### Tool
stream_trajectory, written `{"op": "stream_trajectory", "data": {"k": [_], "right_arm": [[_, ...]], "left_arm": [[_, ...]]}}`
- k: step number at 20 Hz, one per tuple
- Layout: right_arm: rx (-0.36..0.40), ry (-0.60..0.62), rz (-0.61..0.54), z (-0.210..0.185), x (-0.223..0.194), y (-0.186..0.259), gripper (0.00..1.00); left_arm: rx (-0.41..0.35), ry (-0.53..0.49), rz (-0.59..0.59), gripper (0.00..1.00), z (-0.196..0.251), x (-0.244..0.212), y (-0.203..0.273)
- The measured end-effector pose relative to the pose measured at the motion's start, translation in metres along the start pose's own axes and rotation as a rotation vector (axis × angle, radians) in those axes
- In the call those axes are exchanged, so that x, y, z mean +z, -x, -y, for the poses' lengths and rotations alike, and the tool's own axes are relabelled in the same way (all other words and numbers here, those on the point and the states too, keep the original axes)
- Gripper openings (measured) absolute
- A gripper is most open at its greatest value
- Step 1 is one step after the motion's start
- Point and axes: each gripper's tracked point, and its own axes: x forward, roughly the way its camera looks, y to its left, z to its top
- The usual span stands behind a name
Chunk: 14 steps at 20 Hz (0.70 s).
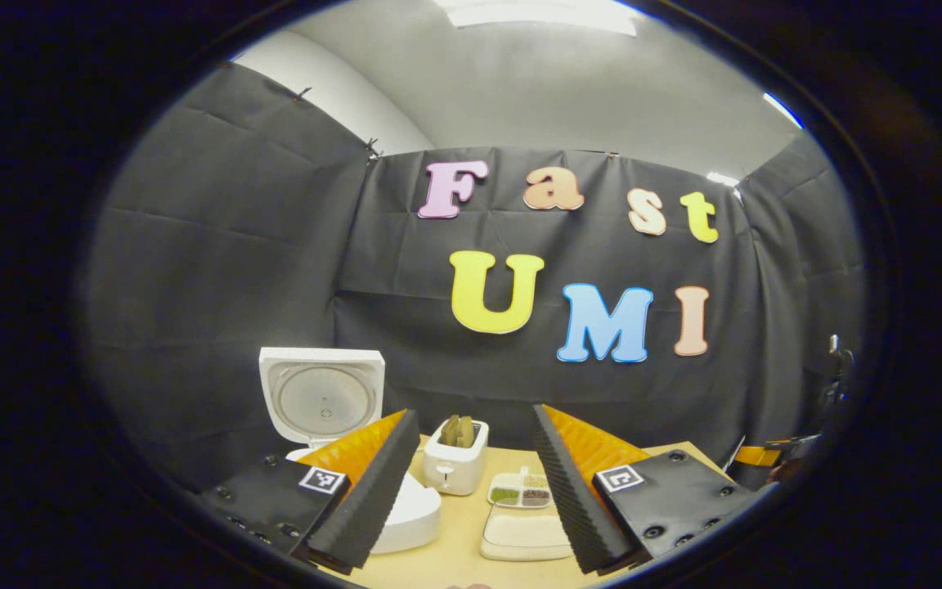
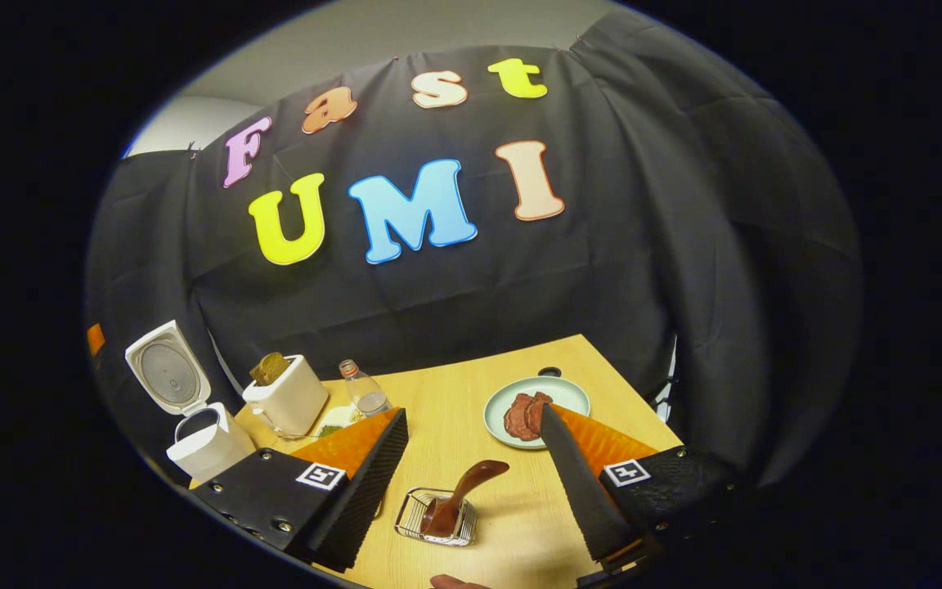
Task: Close the left gripper, press the button to open the rice cooker; take a wooden spoon from the chopstick holder with the right hand, scoop a spoonful of rice and pour it into the rice cooker, then put the wooden spoon back into the chopstick holder.
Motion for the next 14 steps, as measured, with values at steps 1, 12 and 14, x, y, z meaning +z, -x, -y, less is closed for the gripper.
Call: {"op": "stream_trajectory", "data": {"k": [1,12,14], "right_arm": [[0.002,-0.003,-0.020,0.001,-0.008,-0.007,0.99],[-0.003,-0.073,-0.204,0.009,-0.097,-0.079,0.99],[-0.018,-0.069,-0.208,0.010,-0.101,-0.088,0.90]], "left_arm": [[-0.003,0.005,-0.002,0.96,0.004,-0.001,0.002],[-0.006,-0.029,-0.032,0.96,0.024,-0.011,0.001],[-0.021,-0.030,-0.043,0.96,0.028,-0.018,-0.001]]}}
